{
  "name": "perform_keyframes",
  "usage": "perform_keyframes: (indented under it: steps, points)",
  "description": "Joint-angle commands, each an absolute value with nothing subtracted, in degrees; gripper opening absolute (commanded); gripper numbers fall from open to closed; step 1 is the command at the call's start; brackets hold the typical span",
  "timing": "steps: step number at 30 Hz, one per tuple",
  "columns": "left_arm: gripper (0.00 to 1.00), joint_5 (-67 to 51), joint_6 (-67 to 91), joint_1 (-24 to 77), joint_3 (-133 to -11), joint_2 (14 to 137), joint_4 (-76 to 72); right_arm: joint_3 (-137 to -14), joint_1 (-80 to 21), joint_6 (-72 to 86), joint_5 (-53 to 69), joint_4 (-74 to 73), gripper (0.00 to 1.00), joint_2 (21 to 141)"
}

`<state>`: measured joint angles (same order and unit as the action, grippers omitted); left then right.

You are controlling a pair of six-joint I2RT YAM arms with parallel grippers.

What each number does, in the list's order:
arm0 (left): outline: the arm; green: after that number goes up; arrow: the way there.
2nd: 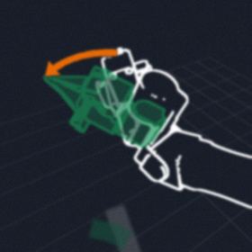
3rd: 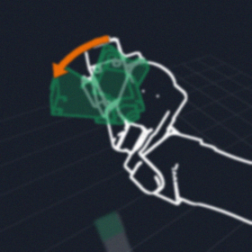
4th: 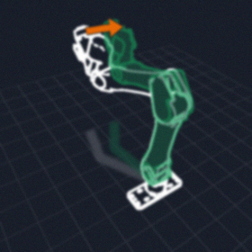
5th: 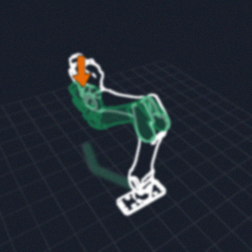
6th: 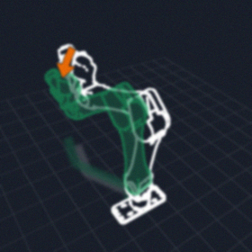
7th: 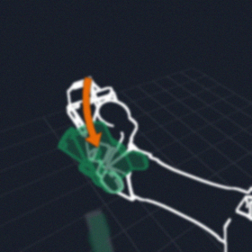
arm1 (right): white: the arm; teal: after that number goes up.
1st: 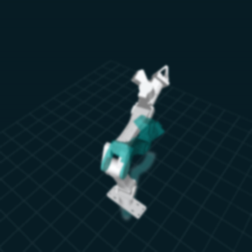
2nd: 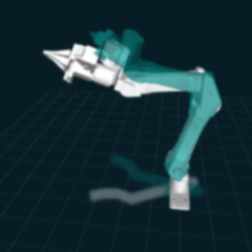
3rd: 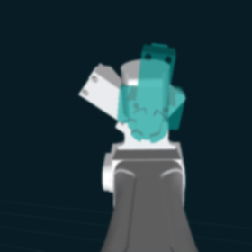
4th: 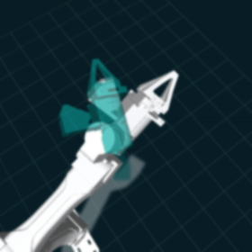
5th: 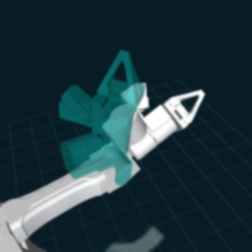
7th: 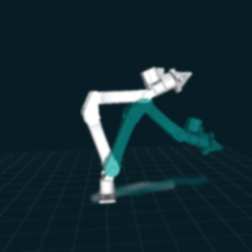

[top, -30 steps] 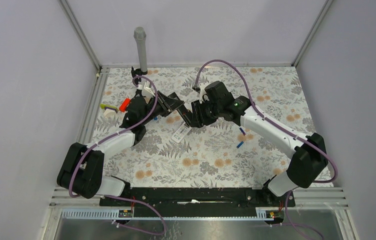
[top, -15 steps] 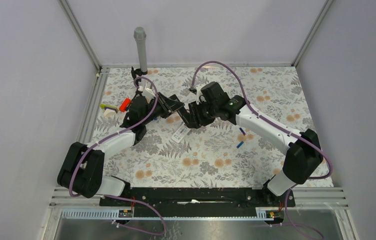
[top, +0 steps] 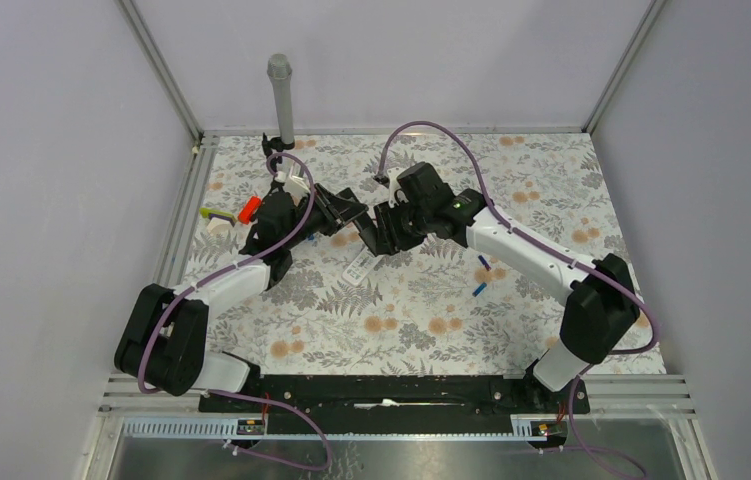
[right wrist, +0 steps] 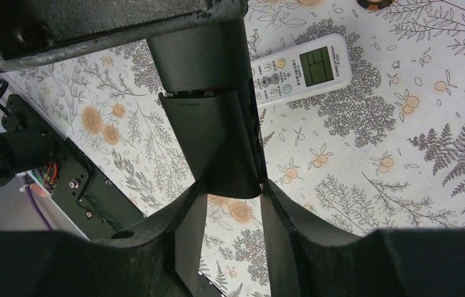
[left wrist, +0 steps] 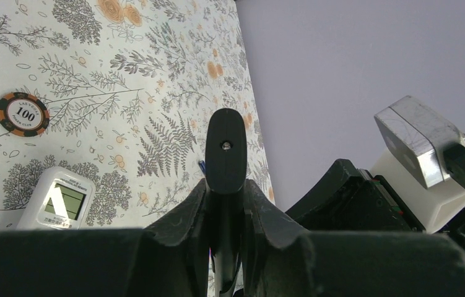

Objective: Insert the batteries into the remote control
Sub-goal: Load the battery cover into the remote control.

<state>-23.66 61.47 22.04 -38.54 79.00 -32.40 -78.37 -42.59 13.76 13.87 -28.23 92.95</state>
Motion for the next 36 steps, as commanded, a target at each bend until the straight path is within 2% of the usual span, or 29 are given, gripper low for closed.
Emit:
perform_keyframes:
  steps: [1, 16, 36]
  points:
    - [0.0, -24.2, 63.3, 22.3, -41.5, 78.8, -34.2, -80.9, -43.2, 13.6, 12.7, -27.6, 0.41, 93.9]
    - [0.0, -25.8, 66.6, 21.9, -41.8, 78.3, -34.8, -83.4, -43.2, 17.3, 9.6, -31.0, 0.43, 96.7]
    - [0.0, -29.2, 72.3, 19.3, -44.7, 78.7, -25.8, -84.0, -40.3, 23.9, 13.1, -32.5, 0.45, 97.7]
